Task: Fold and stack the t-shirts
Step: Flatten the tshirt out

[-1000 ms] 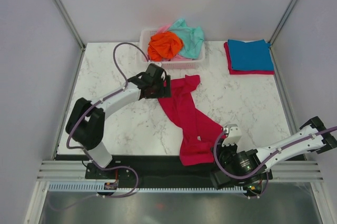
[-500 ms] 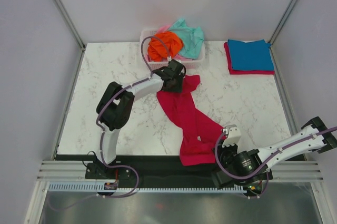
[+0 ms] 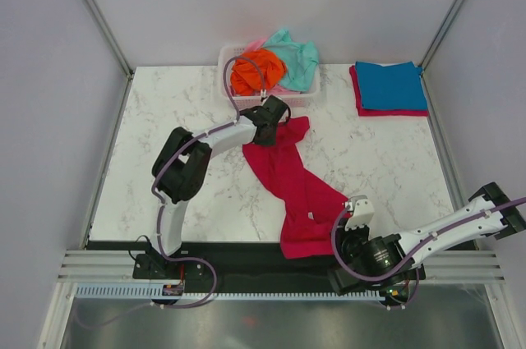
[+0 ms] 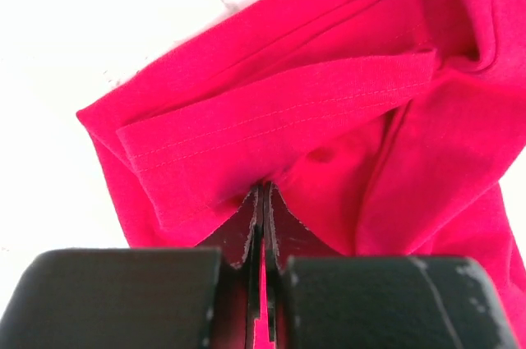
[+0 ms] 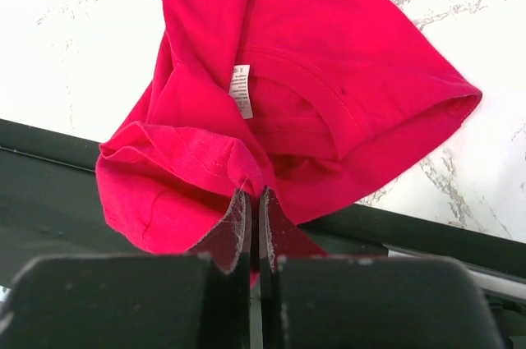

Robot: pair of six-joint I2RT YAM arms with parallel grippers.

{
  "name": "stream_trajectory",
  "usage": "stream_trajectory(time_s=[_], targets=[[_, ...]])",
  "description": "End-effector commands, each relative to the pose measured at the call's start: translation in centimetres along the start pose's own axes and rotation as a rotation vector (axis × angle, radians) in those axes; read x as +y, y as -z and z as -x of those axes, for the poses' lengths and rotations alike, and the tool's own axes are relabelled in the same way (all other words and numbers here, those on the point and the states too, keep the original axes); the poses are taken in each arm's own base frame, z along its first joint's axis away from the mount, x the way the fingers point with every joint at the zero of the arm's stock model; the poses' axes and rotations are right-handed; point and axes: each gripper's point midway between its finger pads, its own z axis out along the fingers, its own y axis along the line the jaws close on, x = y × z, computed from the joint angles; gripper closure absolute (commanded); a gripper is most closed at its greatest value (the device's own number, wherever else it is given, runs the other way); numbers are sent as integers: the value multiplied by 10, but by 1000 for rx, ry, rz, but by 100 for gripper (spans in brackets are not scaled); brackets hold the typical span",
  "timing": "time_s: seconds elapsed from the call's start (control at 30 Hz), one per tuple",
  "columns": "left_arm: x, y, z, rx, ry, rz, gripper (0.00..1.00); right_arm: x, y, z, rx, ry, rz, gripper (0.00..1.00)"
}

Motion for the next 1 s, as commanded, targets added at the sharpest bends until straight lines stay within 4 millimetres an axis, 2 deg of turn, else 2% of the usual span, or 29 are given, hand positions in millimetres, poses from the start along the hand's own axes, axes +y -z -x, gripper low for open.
stream_trajectory(time_s=[0.0,0.03,0.07,0.13,0.17,0.2,0.23,0.27,0.3,0.33,0.37,0.4,0.43,0.5,0.53,0.57,0.6,0.63,0.7,0.73,0.77,0.83,0.9,0.93,0.97], targets=[[16,41,30,-95,6,32,98,7,2,7,-25,-9,18,100],[18,52,32,-102,19,31,98,14,5,13,-38,-18,32,100],[22,78,47,-150,47,11,98,17,5,16,-49,12,33,100],[30,108,52,-171,83,-2,98,33,2,28,-76,19,25,100],[35,123,55,-191,105,-8,98,47,-1,31,-70,90,48,100],[45,156,58,-241,142,-35,98,56,-8,29,-52,128,35,100],[52,171,56,-252,181,-48,98,61,-19,32,2,119,9,100],[60,183,53,-259,218,-71,98,79,-25,35,13,89,42,100],[74,211,48,-301,259,-106,98,84,-33,34,27,163,34,100],[87,213,32,-273,301,-110,98,100,-37,46,26,115,61,100],[96,233,36,-314,334,-133,98,107,-39,55,14,113,67,100],[109,252,26,-348,363,-149,98,109,-41,63,4,143,67,100],[119,264,20,-364,387,-153,98,121,-35,85,-20,109,90,100],[147,276,3,-363,443,-128,98,115,-32,126,-85,66,67,100],[166,301,0,-435,479,-117,98,116,-22,159,-137,33,69,100],[174,310,-4,-456,486,-108,98,112,-14,178,-175,21,61,100],[181,323,-8,-478,492,-98,98,100,-2,201,-230,16,29,100],[188,341,-11,-527,487,-91,98,98,18,233,-290,12,32,100],[200,368,-11,-584,502,-56,98,80,44,266,-363,36,4,100],[203,378,-11,-603,504,-49,98,77,64,289,-402,17,26,100],[208,401,-8,-654,514,-43,98,65,79,304,-439,63,20,100],[213,423,-5,-712,536,-44,98,50,105,331,-500,36,26,100],[222,456,-3,-811,571,-37,98,29,127,349,-549,35,16,100],[225,467,-2,-849,595,-38,98,16,141,362,-583,-2,3,100],[229,477,-3,-886,612,-31,98,10,148,367,-595,-14,-8,100]])
